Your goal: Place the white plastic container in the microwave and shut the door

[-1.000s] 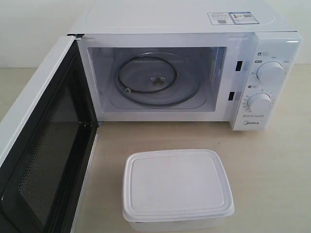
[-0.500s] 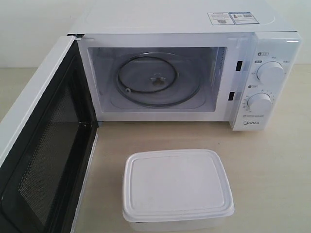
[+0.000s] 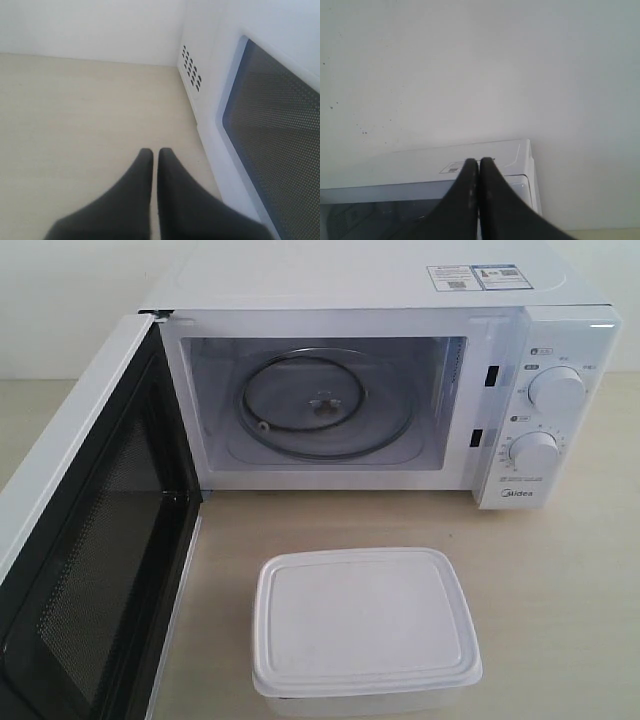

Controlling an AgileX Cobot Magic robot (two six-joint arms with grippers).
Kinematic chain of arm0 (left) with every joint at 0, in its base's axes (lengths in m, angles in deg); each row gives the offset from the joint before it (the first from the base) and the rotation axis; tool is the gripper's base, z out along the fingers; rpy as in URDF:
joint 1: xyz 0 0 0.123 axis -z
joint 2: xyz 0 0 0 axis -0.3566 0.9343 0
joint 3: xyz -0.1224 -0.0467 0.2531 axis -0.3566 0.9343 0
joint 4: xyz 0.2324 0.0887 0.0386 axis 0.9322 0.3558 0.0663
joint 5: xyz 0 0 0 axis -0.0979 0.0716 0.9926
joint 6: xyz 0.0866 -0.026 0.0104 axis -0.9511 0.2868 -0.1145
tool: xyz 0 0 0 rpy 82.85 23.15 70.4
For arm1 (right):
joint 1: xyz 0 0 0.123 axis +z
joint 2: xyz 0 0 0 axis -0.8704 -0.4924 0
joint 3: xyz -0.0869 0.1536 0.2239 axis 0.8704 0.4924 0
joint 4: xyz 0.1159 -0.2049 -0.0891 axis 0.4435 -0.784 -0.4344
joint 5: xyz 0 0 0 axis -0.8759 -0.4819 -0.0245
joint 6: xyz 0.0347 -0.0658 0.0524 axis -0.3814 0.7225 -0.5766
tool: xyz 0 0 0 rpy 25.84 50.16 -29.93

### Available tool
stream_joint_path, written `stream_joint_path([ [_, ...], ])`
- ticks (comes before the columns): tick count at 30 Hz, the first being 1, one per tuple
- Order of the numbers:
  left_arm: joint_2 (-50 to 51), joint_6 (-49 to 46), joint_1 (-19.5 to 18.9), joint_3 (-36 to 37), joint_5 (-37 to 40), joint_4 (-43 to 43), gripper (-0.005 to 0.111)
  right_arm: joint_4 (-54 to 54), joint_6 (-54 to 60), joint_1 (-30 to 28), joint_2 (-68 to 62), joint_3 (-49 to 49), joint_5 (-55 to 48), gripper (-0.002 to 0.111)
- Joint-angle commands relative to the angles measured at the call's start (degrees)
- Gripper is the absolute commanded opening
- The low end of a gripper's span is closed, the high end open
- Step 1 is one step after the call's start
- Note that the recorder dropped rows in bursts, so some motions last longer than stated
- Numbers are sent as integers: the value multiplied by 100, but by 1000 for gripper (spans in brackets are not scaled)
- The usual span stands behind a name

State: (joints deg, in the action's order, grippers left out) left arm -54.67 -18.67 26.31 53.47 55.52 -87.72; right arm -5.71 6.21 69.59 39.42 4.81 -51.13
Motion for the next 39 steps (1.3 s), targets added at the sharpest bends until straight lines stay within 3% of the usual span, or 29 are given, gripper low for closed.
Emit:
stream_joint_path([
  [1,-18,-20,-14,19,-12,-3,4,-10,-18,5,-20,-29,162,0],
  [11,-18,-20,-14,19,-12,-3,4,187,206,5,-837,-114,834,0],
  [18,-18,-20,-14,19,-12,-3,4,318,366,5,-2857,-1507,834,0],
  [21,-18,-20,-14,19,-12,-3,4,-368,366,5,-3476,-1770,848,0],
  [24,-18,-20,-14,19,-12,-3,4,-968,164,5,-4057,-1447,1266,0],
  [27,-18,-20,-14,19,-12,-3,4,-1141,-34,5,-4543,-577,3108,0],
  [28,-18,-20,-14,19,-12,-3,4,-1141,-50,5,-4654,-378,3299,0],
  [39,-18,-20,-14,19,-12,-3,4,-1589,-2,5,-5703,277,3058,0],
])
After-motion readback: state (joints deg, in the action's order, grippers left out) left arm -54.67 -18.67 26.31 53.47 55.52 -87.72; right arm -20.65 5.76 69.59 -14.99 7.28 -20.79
